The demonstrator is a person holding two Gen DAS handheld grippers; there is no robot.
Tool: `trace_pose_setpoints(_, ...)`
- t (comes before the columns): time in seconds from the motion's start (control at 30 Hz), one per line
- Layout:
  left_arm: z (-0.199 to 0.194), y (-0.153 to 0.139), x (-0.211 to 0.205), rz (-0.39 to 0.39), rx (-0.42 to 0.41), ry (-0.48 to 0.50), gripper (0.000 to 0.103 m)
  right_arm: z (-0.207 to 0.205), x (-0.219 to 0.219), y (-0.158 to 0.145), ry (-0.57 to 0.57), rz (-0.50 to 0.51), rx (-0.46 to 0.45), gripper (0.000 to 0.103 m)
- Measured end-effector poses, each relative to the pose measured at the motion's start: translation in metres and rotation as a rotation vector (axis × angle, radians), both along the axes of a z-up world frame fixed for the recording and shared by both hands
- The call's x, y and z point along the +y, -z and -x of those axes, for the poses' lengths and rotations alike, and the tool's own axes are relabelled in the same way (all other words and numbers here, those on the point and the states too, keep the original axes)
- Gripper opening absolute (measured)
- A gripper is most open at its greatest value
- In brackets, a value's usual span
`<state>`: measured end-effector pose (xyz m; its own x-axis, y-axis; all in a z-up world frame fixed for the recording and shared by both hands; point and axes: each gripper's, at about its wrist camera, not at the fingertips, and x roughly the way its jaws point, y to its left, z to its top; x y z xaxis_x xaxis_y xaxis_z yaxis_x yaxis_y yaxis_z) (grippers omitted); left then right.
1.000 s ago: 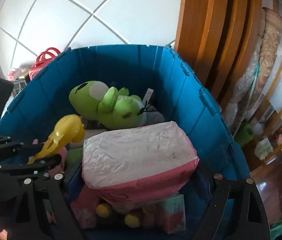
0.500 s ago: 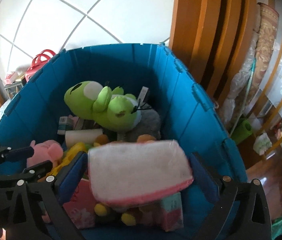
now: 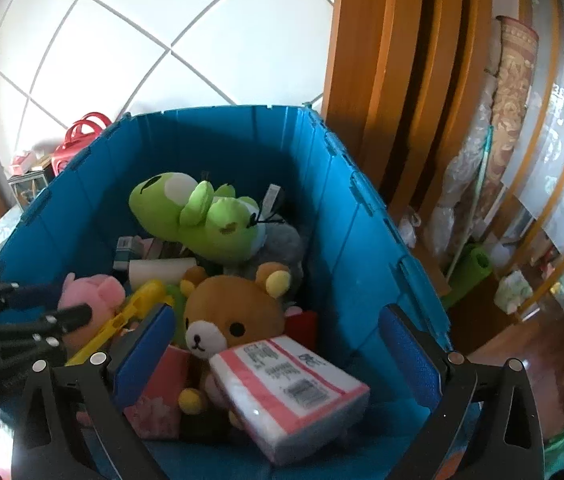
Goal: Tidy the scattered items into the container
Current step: 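Carry the scoop and tissue pack over the blue crate and release both, then withdraw both open tools from the crate back over the table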
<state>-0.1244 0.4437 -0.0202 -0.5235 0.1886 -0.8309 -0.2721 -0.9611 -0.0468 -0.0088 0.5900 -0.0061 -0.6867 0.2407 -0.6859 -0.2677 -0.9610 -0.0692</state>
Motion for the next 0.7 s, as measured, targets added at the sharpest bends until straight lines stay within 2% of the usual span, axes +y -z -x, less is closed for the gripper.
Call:
trace_pose_setpoints(0.27, -0.037, -0.032, -0.031, -0.076, 0.152, -0.03, 0.041, -0.033, -0.007, -0.016, 0.019, 0.037, 0.093, 0.103)
trace_pose_setpoints(0.43, -0.062, -0.051, -0.073, -0.113, 0.27, -0.122, 0.042, -0.046, -0.033, -0.031, -0.032, 0.063, 0.168, 0.103)
trace_pose_setpoints(0.47, -0.065, -0.055, -0.086, -0.123, 0.29, -0.155, 0.044, -0.046, -0.041, -0.034, -0.045, 0.06, 0.181, 0.103)
trace_pose_setpoints(0.53, -0.071, -0.06, -0.112, -0.138, 0.327, -0.213, 0.071, -0.046, -0.057, -0.039, -0.069, 0.058, 0.205, 0.103)
trace_pose_setpoints(0.6, -0.082, -0.066, -0.145, -0.15, 0.404, -0.29, 0.079, -0.043, -0.076, -0.044, -0.098, 0.06, 0.232, 0.103)
trace_pose_setpoints(0.7, -0.095, -0.07, -0.191, -0.13, 0.478, -0.348, 0.084, -0.035, -0.112, -0.049, -0.151, 0.064, 0.259, 0.103)
